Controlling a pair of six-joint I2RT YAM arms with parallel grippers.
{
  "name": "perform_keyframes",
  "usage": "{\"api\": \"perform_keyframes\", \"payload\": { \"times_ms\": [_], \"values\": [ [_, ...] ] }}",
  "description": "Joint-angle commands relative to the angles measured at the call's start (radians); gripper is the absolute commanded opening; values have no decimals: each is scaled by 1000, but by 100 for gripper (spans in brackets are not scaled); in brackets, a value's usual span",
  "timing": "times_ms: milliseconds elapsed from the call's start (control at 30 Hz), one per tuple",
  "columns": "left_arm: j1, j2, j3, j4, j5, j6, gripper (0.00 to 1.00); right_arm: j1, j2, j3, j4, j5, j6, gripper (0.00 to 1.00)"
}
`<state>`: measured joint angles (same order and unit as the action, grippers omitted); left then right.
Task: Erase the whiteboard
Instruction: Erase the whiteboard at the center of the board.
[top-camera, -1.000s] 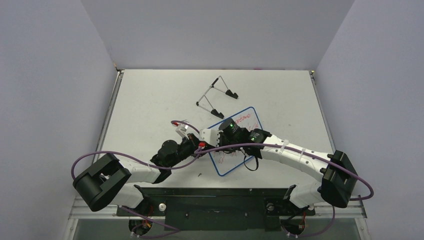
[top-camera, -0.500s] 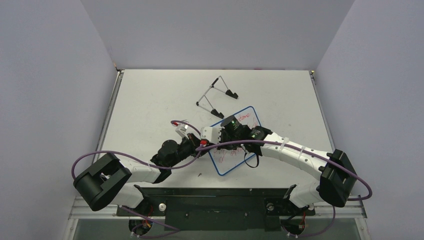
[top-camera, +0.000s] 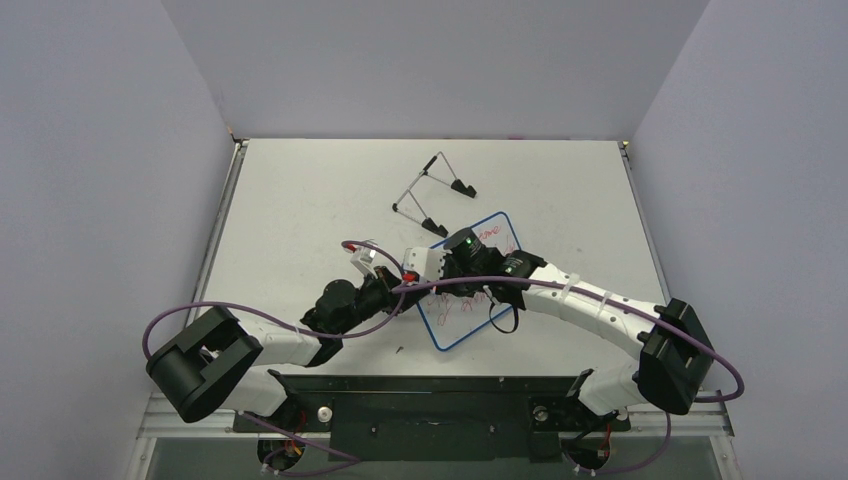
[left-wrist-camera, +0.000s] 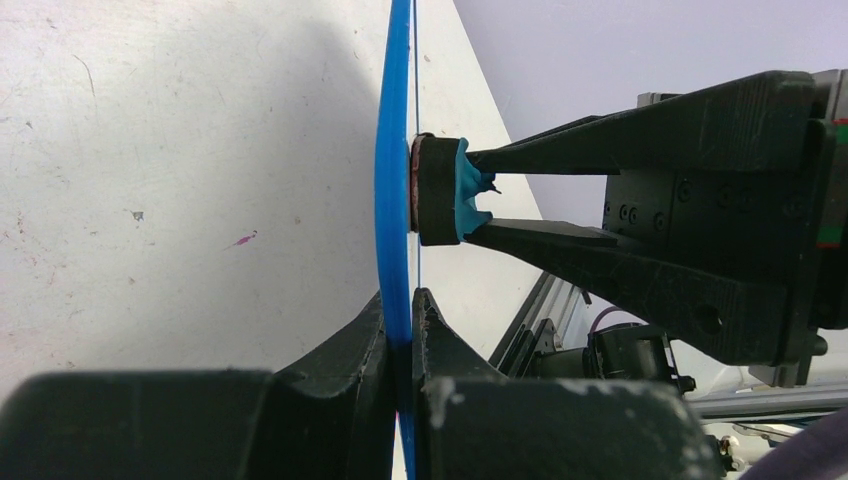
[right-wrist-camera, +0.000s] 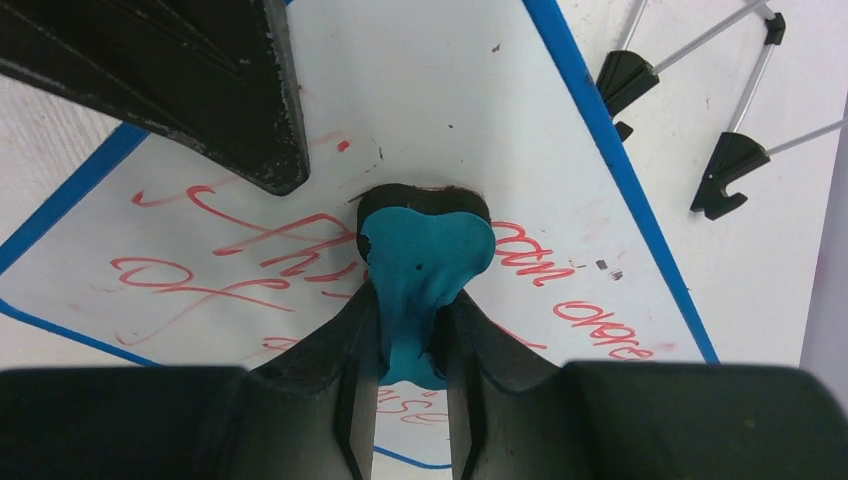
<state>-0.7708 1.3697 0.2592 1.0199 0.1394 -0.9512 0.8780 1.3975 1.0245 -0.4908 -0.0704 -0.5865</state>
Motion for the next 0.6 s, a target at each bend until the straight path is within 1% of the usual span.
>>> {"api": "perform_keyframes", "payload": {
  "times_ms": [0, 67, 167, 200, 333, 400, 467, 567],
  "values": [
    [-11, -58, 64, 115, 66, 42, 0, -25, -41, -37, -69, -121, -93, 0],
    [-10, -61, 65, 109, 67, 46, 0, -46, -49, -22, -80, -153, -86, 0],
    [-11, -61, 63, 111, 67, 47, 0, -107, -32, 32, -71, -196, -15, 0],
    [-11, -60, 62, 111, 67, 46, 0, -134, -29, 54, -65, -200, 0, 0],
    [-11, -63, 63, 105, 69, 46, 0, -153, -55, 63, -36, -184, 29, 0],
    [-12, -61, 64, 102, 68, 44, 0, -137, -55, 47, -36, -187, 17, 0],
    [-12, -56, 66, 103, 66, 43, 0, -94, -40, 34, -39, -163, -4, 0],
    [-14, -51, 70, 106, 70, 40, 0, 7, -17, 36, -47, -114, -34, 0]
  ]
}}
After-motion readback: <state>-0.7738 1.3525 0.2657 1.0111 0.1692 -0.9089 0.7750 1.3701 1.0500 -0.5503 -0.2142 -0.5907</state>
